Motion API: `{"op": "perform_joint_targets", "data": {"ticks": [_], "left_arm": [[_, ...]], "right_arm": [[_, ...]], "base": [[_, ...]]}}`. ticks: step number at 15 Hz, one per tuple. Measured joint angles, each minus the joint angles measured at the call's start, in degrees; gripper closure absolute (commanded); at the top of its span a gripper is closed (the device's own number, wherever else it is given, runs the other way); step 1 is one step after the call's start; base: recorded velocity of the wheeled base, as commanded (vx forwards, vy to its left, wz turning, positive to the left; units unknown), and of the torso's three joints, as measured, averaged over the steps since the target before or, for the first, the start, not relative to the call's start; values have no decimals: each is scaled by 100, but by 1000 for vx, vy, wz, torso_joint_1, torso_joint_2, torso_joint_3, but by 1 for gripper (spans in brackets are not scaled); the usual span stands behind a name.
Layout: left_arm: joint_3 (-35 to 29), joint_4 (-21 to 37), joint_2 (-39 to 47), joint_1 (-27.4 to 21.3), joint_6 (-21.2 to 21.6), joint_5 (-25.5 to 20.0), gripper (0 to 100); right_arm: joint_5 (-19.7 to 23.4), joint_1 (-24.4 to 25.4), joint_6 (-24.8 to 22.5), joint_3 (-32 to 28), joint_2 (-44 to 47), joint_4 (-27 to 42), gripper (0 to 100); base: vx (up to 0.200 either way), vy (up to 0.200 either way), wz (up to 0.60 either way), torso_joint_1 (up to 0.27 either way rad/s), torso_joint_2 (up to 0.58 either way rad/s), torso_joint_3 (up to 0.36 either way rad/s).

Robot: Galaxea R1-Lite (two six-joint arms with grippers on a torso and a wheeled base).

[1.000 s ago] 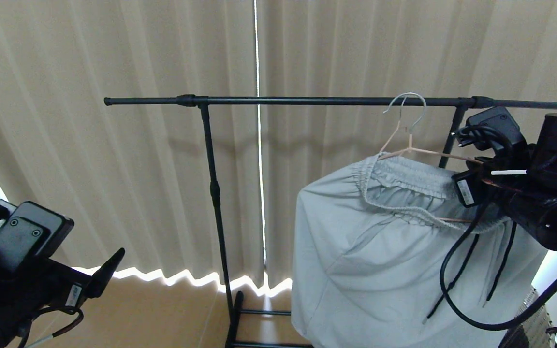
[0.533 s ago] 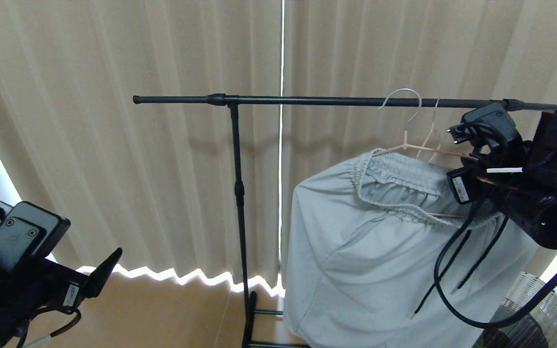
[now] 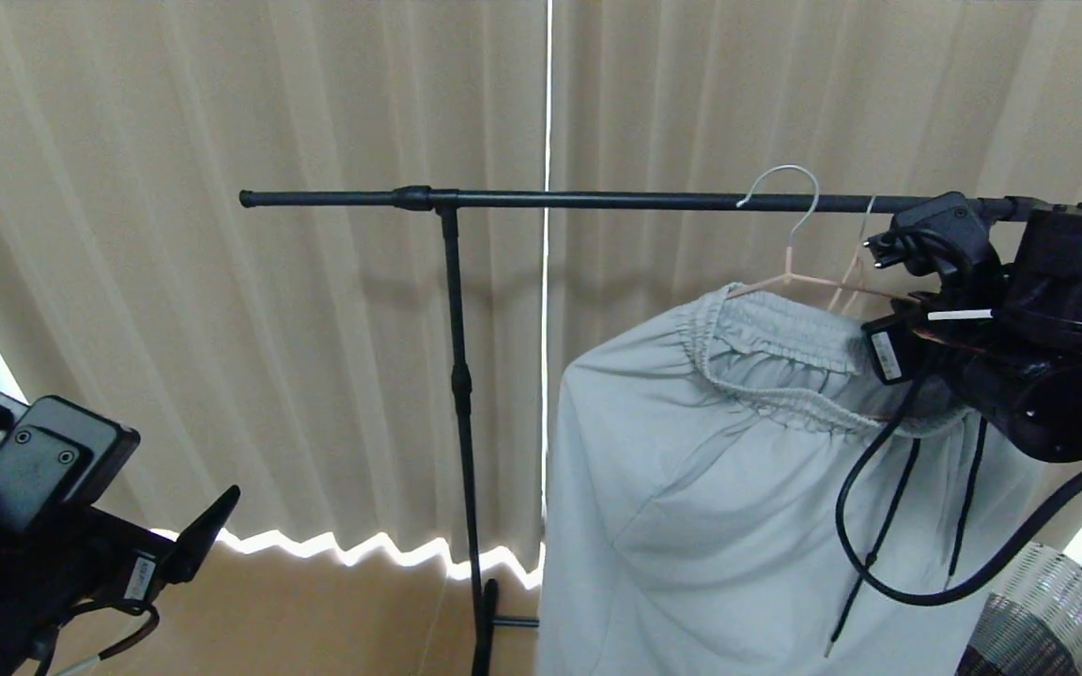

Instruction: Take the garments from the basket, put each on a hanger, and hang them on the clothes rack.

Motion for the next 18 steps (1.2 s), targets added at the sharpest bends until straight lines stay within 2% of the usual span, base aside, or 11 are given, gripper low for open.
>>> {"op": "perform_joint_targets", "data": {"ticks": [8,10,14,18], "left_arm": [[-7,9,50,0,26,2,0],[22,16,52,0,45,6,0],[100,6,48,-39,99,4,0],[160,11,41,-54,102,4,0]], "right_arm": [[-16,26,126,-375,468,-176,100],[-99,26,127,-573,684,-268,100],[-580,22,104,-830,1047,-279,100],[-859,24,-148,-1006,1298,-274,100]], "base": [[200,0,0,4,1,4],[0,0,0,0,0,0],[0,0,0,0,0,0],[0,0,0,0,0,0]]}}
